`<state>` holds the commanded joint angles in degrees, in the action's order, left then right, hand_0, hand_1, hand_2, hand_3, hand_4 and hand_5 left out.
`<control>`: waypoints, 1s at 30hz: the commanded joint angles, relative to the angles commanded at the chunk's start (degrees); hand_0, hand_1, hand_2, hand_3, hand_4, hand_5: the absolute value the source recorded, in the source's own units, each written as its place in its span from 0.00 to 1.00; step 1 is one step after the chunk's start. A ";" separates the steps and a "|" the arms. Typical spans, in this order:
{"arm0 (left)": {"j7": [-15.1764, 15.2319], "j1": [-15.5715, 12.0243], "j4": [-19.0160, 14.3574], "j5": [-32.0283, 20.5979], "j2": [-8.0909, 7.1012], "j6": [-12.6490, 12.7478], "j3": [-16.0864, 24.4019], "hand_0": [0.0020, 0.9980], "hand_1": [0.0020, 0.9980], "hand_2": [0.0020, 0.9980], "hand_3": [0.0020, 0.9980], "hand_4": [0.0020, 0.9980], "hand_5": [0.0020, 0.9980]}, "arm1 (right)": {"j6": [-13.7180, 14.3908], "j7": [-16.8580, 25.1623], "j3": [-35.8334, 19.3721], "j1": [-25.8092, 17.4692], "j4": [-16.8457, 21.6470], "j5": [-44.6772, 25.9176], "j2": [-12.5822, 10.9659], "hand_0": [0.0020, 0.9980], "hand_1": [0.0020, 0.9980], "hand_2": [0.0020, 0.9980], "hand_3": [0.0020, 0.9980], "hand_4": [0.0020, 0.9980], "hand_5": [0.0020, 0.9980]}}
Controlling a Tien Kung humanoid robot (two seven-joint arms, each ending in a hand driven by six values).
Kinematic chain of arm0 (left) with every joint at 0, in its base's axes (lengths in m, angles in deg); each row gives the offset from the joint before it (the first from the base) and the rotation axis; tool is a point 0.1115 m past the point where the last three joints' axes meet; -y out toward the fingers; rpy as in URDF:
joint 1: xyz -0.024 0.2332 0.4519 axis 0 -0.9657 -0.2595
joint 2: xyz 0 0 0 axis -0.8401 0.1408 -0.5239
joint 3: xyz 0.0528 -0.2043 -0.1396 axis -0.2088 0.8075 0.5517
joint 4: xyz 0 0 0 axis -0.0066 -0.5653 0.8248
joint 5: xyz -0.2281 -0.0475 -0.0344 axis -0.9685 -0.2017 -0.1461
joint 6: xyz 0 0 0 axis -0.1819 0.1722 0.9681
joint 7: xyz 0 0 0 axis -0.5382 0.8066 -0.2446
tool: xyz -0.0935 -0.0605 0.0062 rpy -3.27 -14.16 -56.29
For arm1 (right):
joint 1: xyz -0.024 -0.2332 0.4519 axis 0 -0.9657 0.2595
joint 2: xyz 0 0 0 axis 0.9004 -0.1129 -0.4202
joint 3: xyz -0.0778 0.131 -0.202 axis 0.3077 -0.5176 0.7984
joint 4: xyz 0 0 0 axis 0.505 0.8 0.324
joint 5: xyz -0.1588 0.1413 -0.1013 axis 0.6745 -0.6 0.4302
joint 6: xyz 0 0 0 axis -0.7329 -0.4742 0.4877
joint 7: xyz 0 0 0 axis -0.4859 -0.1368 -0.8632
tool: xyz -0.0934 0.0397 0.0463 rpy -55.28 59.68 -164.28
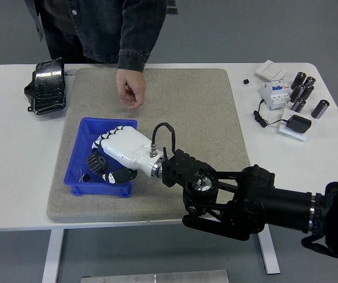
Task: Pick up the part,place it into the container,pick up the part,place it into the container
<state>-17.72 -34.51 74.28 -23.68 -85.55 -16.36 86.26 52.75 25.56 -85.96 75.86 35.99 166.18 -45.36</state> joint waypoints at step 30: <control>-0.04 -0.76 0.03 -0.97 0.42 0.18 -0.20 0.69 0.69 0.69 0.72 0.77 0.22 | 3.42 -1.19 -17.15 -12.15 14.60 -2.39 -16.60 0.63 0.70 0.77 0.78 0.88 0.48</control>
<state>-17.76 -35.27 74.30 -24.64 -85.13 -16.18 86.06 56.17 24.37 -103.11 63.71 50.59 163.78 -61.95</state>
